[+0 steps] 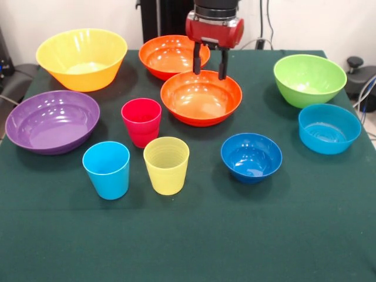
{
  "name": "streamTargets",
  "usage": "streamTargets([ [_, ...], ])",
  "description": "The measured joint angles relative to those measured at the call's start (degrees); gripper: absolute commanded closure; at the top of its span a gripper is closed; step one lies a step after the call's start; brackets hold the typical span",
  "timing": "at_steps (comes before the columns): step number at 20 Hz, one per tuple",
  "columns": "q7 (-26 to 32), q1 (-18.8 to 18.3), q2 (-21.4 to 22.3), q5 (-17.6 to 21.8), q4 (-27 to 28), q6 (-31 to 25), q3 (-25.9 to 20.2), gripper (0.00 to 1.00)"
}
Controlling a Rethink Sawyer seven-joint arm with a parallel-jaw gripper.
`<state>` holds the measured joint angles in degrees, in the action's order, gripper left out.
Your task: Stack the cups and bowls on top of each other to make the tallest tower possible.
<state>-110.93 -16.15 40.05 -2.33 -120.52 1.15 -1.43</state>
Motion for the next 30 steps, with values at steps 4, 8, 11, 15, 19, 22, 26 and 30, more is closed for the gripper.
streamTargets([
  [4,0.0,0.5,-2.1,0.0,-0.4,3.5,0.2,0.00],
  [8,-0.4,1.8,-5.0,0.0,-0.3,7.6,0.4,0.00],
  [11,-1.0,2.7,-7.1,-0.1,-0.3,9.9,0.5,0.00],
  [15,-2.0,4.1,-9.5,-0.4,-0.3,11.7,0.6,0.00],
  [19,-4.0,6.2,-10.8,-1.5,-0.4,11.7,0.8,0.00],
  [22,-5.0,7.2,-10.3,-1.8,-0.4,11.3,0.9,0.00],
  [26,-5.2,7.2,-8.1,-1.9,-0.5,8.8,1.0,0.00],
  [30,-5.3,6.9,-5.4,-1.8,-0.5,5.1,1.2,0.00],
])
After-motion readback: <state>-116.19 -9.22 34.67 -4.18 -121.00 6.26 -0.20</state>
